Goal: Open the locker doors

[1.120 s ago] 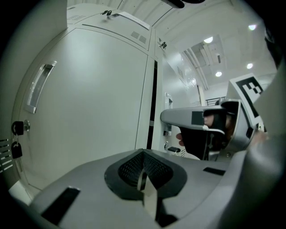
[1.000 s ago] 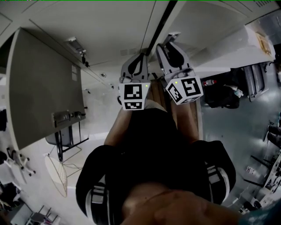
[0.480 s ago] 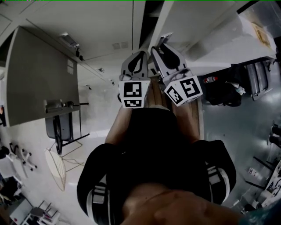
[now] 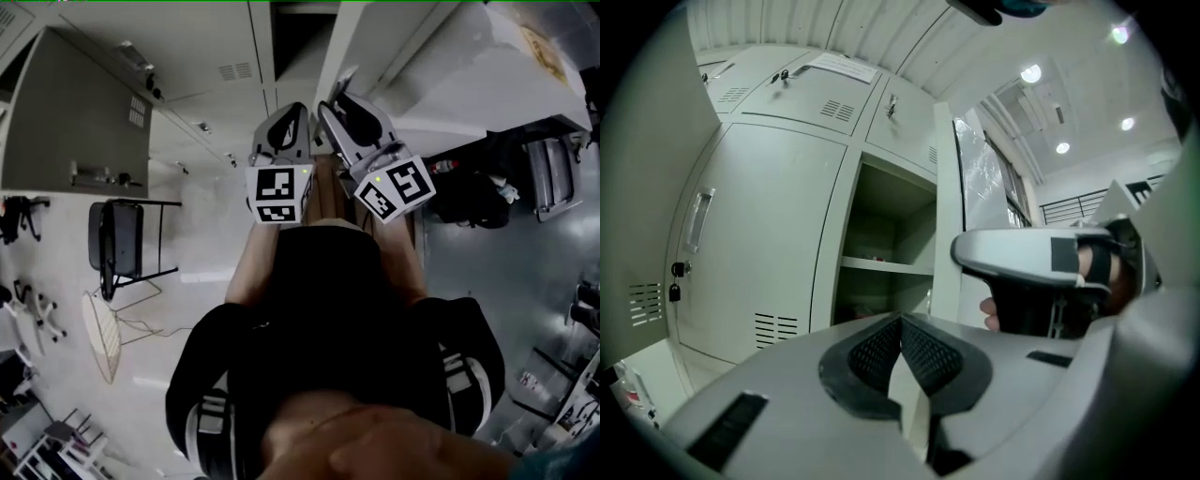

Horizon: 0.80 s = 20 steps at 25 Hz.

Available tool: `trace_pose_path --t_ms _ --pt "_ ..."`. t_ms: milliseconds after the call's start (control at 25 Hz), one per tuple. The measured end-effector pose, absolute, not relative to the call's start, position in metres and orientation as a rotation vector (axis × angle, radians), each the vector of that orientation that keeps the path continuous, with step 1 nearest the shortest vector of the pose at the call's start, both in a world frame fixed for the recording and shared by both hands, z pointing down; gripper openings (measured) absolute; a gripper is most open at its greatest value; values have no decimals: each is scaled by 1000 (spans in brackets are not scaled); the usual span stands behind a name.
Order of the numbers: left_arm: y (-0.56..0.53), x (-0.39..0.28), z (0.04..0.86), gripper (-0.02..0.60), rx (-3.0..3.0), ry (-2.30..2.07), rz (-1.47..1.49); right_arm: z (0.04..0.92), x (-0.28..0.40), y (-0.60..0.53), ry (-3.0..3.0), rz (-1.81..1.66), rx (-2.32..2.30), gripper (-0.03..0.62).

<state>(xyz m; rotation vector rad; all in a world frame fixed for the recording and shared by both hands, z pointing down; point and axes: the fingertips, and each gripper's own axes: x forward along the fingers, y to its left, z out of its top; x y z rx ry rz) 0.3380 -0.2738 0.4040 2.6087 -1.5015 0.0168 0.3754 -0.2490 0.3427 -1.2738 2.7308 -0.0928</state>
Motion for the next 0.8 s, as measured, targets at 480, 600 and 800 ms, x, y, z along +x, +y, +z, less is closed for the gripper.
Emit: trace_pose_path --t_ms 480,600,800 --pt "-183 407 383 9 2579 -1553 41 339 454 -188 2766 -85 -1328 132" --pt "-156 421 368 9 2573 -1548 68 340 474 -179 2785 -113 -1441 149" --pt "-133 443 342 10 2606 -1496 105 340 502 -169 2766 -163 -1612 150"
